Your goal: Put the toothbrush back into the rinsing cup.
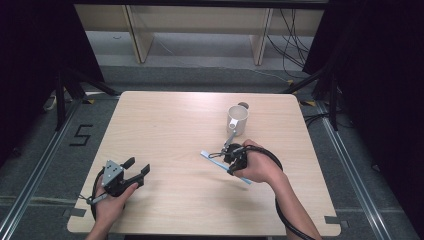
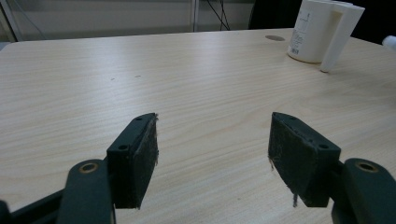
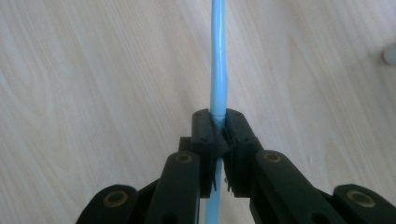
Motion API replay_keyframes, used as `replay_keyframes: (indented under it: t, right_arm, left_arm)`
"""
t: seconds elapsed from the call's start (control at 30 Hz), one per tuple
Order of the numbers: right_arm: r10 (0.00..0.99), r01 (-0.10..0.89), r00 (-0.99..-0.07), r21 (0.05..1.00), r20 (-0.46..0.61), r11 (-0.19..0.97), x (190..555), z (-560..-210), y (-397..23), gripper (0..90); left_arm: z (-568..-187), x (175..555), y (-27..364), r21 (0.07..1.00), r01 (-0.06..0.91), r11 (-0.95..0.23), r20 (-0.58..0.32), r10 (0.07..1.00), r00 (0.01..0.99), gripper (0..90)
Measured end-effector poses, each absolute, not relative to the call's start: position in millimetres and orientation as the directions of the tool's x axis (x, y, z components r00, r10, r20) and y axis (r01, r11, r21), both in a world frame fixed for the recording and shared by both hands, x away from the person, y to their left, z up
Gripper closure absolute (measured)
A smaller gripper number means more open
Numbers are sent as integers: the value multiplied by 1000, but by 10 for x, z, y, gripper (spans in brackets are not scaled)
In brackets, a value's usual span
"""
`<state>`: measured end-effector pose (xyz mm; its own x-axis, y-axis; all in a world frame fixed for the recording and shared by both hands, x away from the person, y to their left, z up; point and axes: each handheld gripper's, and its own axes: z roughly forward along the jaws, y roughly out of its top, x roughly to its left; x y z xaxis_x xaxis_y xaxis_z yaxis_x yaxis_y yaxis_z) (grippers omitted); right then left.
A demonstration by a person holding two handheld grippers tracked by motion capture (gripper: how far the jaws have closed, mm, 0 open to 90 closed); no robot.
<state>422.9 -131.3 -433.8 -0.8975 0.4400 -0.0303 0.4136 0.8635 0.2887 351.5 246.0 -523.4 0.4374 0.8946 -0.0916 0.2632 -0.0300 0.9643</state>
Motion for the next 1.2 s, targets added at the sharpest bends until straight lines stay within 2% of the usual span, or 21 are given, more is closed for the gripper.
replay_keyframes:
  t: [0.3,0.83,1.2]
  right_arm:
    - [486,427,-873,409,-46,806,4233,-4294,-1420,842]
    - [505,419,-861,479,-61,771,4242,-4267,-1501,841]
    - [553,402,-829,602,-80,690,4222,-4246,-1620,842]
  left_arm:
    - [-5233,3514,2460,965,262,-33,-88,894,438,326]
    - [-5234,3514,2461,964,263,-30,-91,895,437,326]
    - [-5225,3503,2460,960,276,-43,-84,899,431,327]
